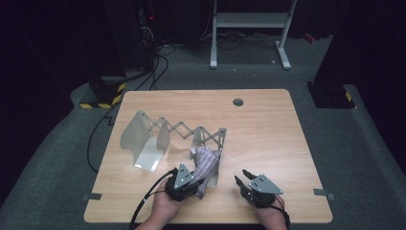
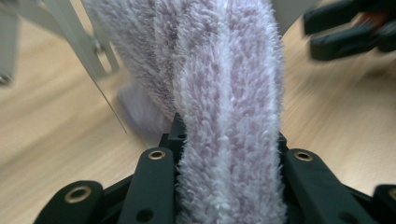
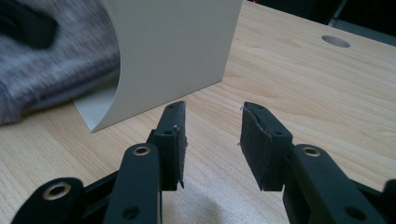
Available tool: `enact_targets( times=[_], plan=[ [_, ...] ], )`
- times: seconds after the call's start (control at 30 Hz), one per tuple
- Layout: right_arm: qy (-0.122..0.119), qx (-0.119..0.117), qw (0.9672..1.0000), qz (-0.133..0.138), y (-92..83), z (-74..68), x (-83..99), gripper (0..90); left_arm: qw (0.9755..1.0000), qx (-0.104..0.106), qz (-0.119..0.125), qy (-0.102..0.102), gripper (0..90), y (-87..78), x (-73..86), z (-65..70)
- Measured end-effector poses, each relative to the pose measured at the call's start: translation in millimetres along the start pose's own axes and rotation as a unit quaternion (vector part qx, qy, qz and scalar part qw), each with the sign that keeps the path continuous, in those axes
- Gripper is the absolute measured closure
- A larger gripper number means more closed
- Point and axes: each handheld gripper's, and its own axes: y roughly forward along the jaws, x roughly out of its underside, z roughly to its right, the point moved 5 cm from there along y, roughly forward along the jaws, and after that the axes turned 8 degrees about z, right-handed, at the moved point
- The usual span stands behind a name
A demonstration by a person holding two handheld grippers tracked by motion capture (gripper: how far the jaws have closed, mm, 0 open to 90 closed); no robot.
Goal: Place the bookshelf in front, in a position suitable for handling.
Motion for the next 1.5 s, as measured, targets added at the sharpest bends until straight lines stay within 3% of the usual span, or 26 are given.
enact_targets(
  times=[0.2,0.53,0.87,1.03,1.13,1.2,1.37,1.5],
  plan=[
    [0.001,-0.001,1.0,0.0,-0.2,0.6,0.2,60.6,0.9993,-0.019,-0.026,-0.021,66.5,6.8,12.6,-17.5],
    [-0.002,-0.001,1.0,-0.001,-0.2,-0.2,0.1,60.6,0.9953,-0.065,-0.006,-0.071,66.9,-10.2,16.4,-56.6],
    [-0.002,-0.001,1.0,0.0,-0.6,-0.4,0.1,60.6,0.99,-0.103,0.002,-0.097,67.2,-21.5,20.7,-87.9],
    [-0.001,-0.001,1.0,0.0,-0.7,-0.1,0.1,60.6,0.9884,-0.109,0.001,-0.107,67.2,-26.8,23.2,-94.1],
    [-0.002,-0.001,1.0,0.0,-0.5,-0.1,0.1,60.6,0.9896,-0.092,0.0,-0.11,67.2,-29.0,23.0,-86.9],
    [-0.002,0.0,1.0,-0.001,-0.4,-0.2,0.2,60.6,0.9922,-0.074,-0.002,-0.1,67.2,-26.2,20.5,-73.3],
    [-0.004,-0.001,1.0,-0.001,0.4,-1.2,-0.1,60.7,0.9963,-0.02,-0.019,-0.081,67.0,-3.0,14.0,-35.6],
    [-0.002,-0.002,1.0,0.0,-0.2,-0.6,0.1,60.6,0.9971,0.004,-0.031,-0.07,66.8,8.4,15.4,-17.8]
  ],
)
